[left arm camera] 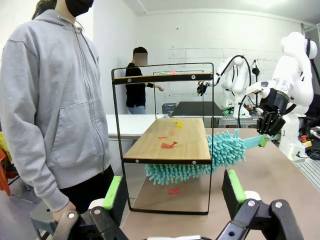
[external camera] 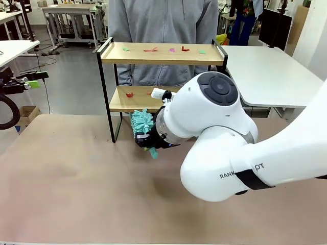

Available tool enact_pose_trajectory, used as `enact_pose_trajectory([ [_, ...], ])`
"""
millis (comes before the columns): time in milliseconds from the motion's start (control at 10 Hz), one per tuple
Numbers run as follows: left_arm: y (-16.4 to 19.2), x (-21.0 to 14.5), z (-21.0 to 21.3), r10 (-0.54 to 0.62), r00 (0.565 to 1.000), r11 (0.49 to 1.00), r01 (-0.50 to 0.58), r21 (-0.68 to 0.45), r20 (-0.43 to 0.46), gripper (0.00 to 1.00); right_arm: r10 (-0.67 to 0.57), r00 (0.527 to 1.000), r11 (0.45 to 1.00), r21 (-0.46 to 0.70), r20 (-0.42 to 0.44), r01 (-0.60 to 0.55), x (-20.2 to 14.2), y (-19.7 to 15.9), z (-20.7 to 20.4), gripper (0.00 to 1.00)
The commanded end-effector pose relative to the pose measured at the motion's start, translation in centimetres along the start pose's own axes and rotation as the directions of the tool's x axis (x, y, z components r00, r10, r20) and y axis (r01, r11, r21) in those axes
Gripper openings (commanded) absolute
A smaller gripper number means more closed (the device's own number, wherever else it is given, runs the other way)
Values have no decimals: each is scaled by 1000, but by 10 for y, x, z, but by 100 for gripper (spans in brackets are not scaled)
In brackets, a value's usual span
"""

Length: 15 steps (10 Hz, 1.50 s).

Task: Clean the shelf.
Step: Clean the specific section of the Shelf indicated by the human with the Duster.

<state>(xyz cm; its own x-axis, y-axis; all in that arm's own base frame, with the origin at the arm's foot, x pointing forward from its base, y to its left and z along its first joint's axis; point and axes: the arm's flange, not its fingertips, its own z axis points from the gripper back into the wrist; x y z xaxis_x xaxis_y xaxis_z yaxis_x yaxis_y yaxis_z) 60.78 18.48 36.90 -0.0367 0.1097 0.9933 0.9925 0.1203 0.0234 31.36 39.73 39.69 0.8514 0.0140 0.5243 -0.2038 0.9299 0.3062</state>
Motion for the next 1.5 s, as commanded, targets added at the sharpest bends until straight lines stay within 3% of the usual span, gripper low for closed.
enact_pose_trajectory([
  [0,-1,3,-1,-6,1000,1000,6,-5,-5,100,-12,999,999,-38,40,13,-4,60,-74,13],
  [700,-1,3,-1,-6,1000,1000,6,-5,-5,100,-42,997,996,-79,65,47,-14,92,-128,13],
  [1400,-1,3,-1,-6,1000,1000,6,-5,-5,100,-61,994,998,-27,93,64,0,97,-123,13],
])
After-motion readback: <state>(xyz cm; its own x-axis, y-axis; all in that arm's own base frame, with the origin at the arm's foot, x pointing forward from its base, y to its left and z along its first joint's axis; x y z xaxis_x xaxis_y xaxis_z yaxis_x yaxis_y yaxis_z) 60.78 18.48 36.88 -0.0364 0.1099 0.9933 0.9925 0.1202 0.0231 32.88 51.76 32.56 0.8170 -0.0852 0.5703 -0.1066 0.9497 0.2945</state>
